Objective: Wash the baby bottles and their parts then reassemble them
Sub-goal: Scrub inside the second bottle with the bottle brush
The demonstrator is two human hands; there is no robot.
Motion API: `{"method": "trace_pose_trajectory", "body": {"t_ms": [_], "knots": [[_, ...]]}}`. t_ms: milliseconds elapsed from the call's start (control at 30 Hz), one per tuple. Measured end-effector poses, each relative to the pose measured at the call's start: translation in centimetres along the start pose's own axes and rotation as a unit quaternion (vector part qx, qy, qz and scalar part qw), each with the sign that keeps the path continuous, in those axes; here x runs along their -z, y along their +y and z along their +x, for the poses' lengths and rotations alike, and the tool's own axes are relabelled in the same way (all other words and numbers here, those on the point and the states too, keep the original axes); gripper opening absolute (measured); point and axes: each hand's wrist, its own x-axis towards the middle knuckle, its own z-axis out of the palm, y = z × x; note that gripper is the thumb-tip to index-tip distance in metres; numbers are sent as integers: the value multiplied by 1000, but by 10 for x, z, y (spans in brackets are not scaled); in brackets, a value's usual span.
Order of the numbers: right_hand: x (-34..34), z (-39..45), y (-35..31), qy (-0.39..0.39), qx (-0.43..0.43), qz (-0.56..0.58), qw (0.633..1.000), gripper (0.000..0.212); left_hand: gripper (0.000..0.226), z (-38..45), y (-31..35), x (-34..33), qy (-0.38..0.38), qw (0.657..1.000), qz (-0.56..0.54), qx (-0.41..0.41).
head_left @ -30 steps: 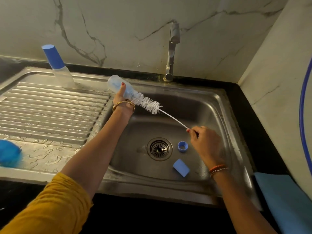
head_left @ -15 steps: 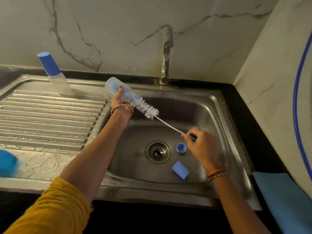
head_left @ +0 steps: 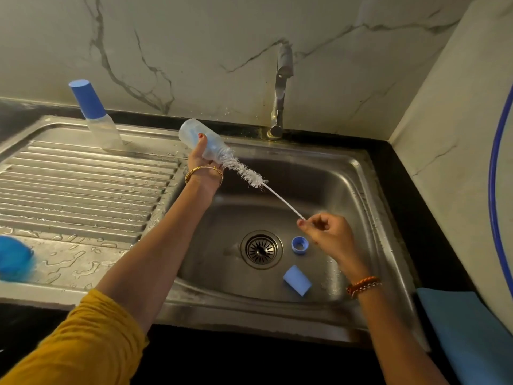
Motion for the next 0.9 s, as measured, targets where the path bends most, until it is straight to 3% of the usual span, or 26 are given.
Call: {"method": "trace_pose_trajectory", "body": {"t_ms": [100,167,200,267,333,400,467,533,567,633,700,767,833,867,900], "knots": [[-1,-2,11,158,167,-214,949,10,47,-1,-4,-2,12,1000,-14,-7],[-6,-4,11,189,180,-217,940,18,53,1,-8,-2,25,1000,-1,-13],[-9,-4,8,166,147,-178,959,24,53,2,-9,-2,29,999,14,-18],[-7,-1,-4,30,-23,-19,999,31,49,3,-10,-1,22,999,39,-28],[1,0,-12,-134,-213,133,959,33,41,3,-10,2,3,998,60,-25],[5,1,-11,-191,-241,168,937,35,30,5,-9,5,-14,997,73,-17],[6,0,-11,-166,-161,116,966,31,31,7,-7,7,-6,998,65,-19],[4,-2,-9,-68,-21,11,997,21,43,8,-5,6,16,998,54,-26],[3,-1,-5,3,58,-62,996,17,49,9,-5,6,24,998,52,-28],[1,1,3,142,187,-194,952,9,54,9,-5,5,42,997,54,-32],[-5,-3,5,210,237,-230,920,10,55,7,-7,4,55,996,58,-38],[-11,-6,-3,190,165,-168,953,24,53,1,-11,5,47,997,57,-30],[-8,-4,-17,86,-11,-26,996,32,47,-1,-11,11,13,999,31,-11],[-5,-1,-22,6,-115,66,991,34,51,-2,-10,14,-5,1000,14,-1],[-1,1,-23,-81,-207,144,964,35,54,-3,-9,15,-20,1000,2,7]]}}
